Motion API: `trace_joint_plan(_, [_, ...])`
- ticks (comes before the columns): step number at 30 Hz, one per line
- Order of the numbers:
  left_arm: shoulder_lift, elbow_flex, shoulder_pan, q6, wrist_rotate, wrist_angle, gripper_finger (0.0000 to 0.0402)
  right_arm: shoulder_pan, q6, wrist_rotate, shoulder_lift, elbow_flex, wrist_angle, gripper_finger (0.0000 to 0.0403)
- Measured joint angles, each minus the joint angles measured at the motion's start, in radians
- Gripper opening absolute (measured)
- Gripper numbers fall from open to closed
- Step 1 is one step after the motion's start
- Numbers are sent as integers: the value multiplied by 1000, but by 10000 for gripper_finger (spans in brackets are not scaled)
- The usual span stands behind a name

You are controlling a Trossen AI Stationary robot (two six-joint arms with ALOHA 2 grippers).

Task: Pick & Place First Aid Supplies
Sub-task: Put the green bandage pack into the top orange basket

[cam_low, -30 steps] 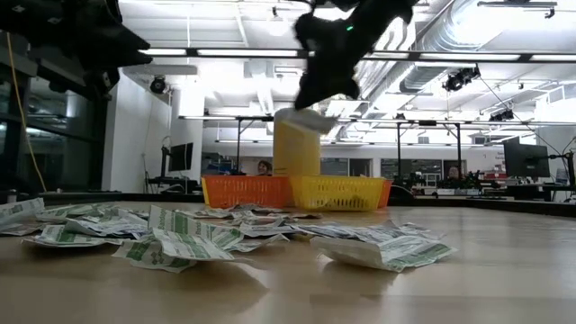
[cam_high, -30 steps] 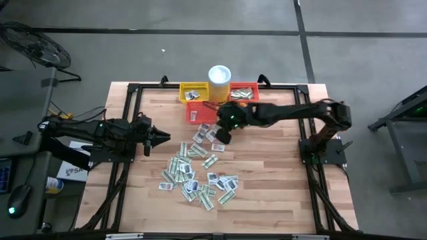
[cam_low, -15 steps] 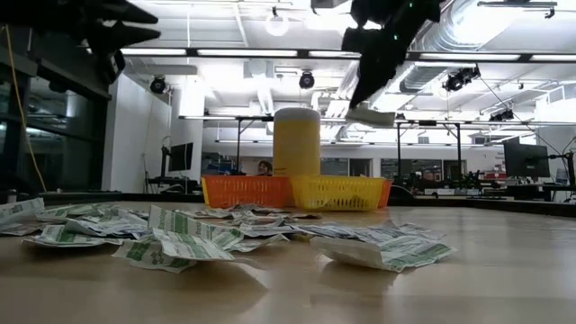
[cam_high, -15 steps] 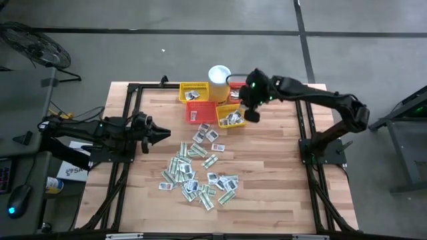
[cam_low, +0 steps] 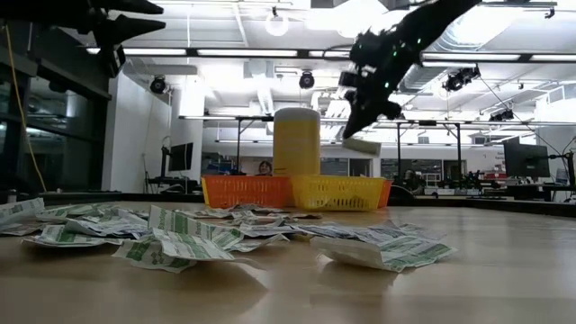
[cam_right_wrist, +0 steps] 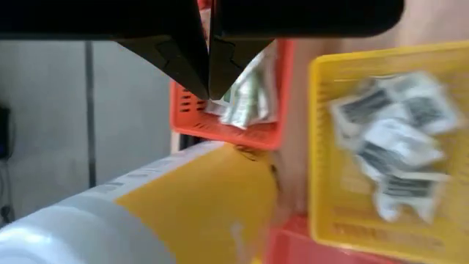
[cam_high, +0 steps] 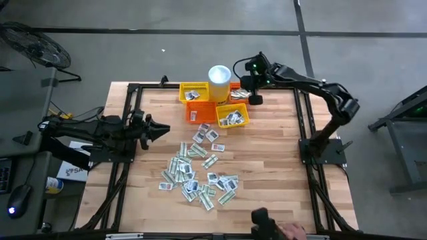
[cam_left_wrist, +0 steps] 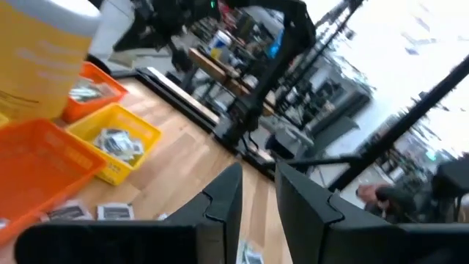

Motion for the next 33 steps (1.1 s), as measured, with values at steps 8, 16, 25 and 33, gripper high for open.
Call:
trace_joint_plan(8, [13,0,0,-5,-94,51,83,-65,-95,-34,104,0,133,0])
trace_joint_plan(16, [47,0,0,-32,-121,68,83,-90,-157,-72,161,0,155,0])
trace_joint_plan(25, [92,0,0,-76,-139,92,83,-91,-166,-69,163,0,179,0])
trace_joint_plan(33, [99,0,0,-81,-140,102,83,-90,-131,-86,163,0,205,0])
